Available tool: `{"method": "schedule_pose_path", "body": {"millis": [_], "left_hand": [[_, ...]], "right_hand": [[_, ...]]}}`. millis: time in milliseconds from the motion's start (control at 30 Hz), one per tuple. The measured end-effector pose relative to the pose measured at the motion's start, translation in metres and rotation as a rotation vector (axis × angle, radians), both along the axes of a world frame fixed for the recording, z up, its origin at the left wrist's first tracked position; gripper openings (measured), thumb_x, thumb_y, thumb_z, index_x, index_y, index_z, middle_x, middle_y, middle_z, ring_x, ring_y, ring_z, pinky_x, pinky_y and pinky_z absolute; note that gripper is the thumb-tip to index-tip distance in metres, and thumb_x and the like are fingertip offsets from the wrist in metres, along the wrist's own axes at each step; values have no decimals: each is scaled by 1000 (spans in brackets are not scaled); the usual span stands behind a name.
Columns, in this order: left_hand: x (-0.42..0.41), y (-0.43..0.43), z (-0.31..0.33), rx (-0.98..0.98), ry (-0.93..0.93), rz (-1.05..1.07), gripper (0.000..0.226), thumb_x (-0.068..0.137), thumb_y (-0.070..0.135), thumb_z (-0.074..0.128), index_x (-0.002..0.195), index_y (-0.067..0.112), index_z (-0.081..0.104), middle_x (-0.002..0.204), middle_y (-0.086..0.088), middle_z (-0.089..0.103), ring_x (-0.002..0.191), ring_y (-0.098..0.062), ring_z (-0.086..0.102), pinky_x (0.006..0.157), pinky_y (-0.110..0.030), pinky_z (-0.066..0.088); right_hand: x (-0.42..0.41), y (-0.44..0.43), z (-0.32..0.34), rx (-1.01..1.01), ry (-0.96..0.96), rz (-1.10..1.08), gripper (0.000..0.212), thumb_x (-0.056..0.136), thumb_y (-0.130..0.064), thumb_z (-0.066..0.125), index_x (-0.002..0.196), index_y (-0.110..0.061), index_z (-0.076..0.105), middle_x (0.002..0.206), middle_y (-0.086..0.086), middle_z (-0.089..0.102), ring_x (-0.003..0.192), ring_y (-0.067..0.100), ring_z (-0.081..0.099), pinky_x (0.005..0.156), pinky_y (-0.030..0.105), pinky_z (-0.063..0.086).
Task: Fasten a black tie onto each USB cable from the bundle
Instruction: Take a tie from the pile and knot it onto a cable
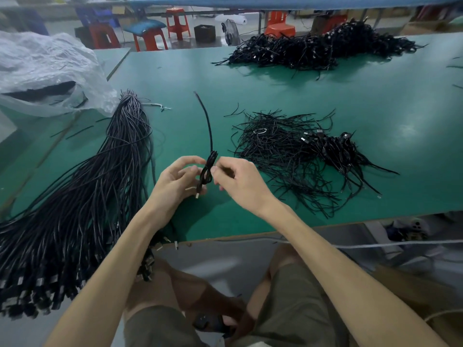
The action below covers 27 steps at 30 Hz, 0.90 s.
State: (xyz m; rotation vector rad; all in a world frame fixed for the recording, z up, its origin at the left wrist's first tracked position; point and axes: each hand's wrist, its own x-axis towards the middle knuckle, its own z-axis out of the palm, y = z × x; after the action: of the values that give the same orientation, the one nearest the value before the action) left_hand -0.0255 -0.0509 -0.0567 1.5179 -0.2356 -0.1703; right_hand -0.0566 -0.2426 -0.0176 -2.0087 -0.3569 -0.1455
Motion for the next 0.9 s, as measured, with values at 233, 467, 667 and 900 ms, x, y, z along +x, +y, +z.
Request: {"method": "schedule_pose_path", "body": {"millis": [233, 467, 667, 900], "left_hand": [[-10, 0, 35, 229, -309, -103, 74, 95, -8, 64, 153, 34, 45, 112, -4, 63, 83, -20, 63, 82, -36, 56], [-25, -9, 46, 446, -503, -80, 77, 87, -5, 74, 143, 45, 55, 121, -1, 50, 97, -10, 58, 79, -35, 59], [-24, -9, 53, 525, -640, -95, 45, 87, 26, 80, 131, 31, 67, 138, 10, 58, 123, -18, 59, 87, -40, 56], [-29, -21, 39, 412, -501, 100, 18, 99, 31, 62, 101, 16, 71, 86, 11, 73, 73, -14, 62, 63, -36, 50]], "right_hand": [[-3, -13, 12, 270, 212, 95, 31, 103, -10, 54, 73, -3, 59, 62, 7, 57, 50, 14, 48, 49, 22, 41], [-7, -16, 16, 370, 361, 204, 30, 102, -12, 55, 73, -7, 58, 66, 12, 55, 54, 19, 45, 49, 22, 38], [-7, -21, 13, 398, 369, 248, 30, 104, -16, 55, 85, 6, 61, 79, 21, 56, 60, 21, 47, 51, 24, 38], [-8, -24, 9, 355, 330, 279, 27, 105, -19, 58, 80, -9, 64, 67, 4, 59, 51, 15, 50, 48, 19, 41]]}}
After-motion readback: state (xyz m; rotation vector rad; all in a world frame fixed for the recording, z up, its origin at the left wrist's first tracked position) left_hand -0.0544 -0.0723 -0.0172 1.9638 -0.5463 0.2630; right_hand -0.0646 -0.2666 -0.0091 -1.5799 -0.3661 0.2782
